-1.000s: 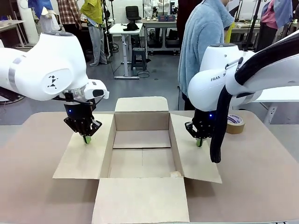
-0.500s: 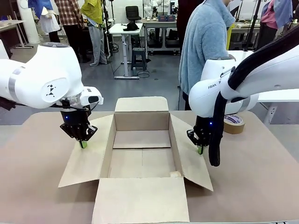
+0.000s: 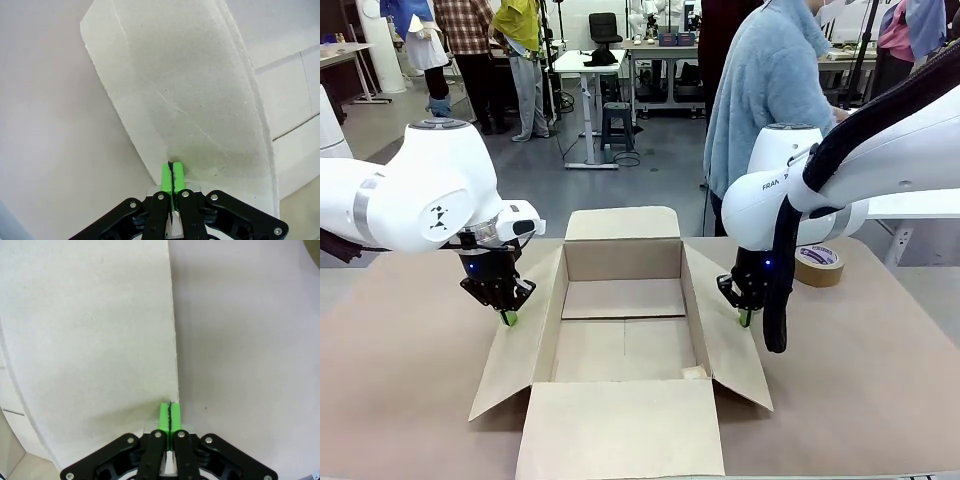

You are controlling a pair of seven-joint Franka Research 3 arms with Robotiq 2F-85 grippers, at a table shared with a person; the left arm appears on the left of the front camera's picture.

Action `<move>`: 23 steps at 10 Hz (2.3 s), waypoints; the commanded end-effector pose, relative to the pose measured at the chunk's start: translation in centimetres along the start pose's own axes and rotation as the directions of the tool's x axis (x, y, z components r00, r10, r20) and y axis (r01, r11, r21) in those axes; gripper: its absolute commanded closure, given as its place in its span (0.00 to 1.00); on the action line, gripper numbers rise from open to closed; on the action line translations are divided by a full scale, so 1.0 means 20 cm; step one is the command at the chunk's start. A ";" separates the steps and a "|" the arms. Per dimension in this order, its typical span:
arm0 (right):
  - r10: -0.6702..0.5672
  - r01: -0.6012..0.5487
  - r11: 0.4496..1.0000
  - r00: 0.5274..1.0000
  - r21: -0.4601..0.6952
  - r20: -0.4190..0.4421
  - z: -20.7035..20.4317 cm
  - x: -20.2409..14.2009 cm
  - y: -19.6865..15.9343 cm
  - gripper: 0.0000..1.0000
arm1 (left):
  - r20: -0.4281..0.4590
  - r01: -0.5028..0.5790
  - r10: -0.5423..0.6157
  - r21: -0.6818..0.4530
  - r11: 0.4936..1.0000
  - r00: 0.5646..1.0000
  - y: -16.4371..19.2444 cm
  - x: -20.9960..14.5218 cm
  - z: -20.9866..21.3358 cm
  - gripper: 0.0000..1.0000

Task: Wrap the clocks to prevent damage.
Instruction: Open the side flaps of the Package Box, then once the human has placed the objects inside and stepped back, release both hands from the side flaps of the Package Box.

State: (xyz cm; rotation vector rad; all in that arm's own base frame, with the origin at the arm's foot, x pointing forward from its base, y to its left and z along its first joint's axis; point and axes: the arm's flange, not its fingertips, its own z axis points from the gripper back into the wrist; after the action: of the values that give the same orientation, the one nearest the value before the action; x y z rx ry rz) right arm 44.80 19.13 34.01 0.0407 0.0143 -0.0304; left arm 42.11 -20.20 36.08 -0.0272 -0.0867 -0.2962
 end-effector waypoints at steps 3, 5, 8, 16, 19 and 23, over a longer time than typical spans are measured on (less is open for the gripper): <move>0.000 0.000 1.000 1.000 0.000 0.000 0.00 0.00 0.00 0.99 | -0.003 0.001 -0.001 -0.003 1.000 1.000 0.00 0.00 -0.01 1.00; 0.000 0.000 1.000 1.000 0.000 0.000 0.00 0.00 0.00 0.99 | -0.003 0.001 -0.001 -0.003 1.000 1.000 0.00 0.00 -0.01 1.00; 0.000 0.000 1.000 1.000 0.000 0.000 0.00 0.00 0.00 0.99 | -0.003 0.001 -0.001 -0.003 1.000 1.000 0.00 0.00 -0.01 1.00; 0.000 0.000 1.000 1.000 0.000 0.000 0.00 0.00 0.00 0.99 | -0.003 0.001 -0.001 -0.003 1.000 1.000 0.00 0.00 -0.01 1.00; 0.000 0.000 1.000 1.000 0.000 0.000 0.00 0.00 0.00 0.99 | -0.003 0.001 -0.001 -0.003 1.000 1.000 0.00 0.00 -0.01 1.00; 0.000 0.000 1.000 1.000 0.000 0.000 0.00 0.00 0.00 0.99 | -0.003 0.001 -0.001 -0.003 1.000 1.000 0.00 0.00 -0.01 1.00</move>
State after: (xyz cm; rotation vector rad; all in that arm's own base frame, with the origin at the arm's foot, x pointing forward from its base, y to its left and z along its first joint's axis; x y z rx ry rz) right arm 44.89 19.05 34.07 0.0430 0.0095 -0.0318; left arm 42.25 -20.20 35.89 -0.0370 -0.0876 -0.3033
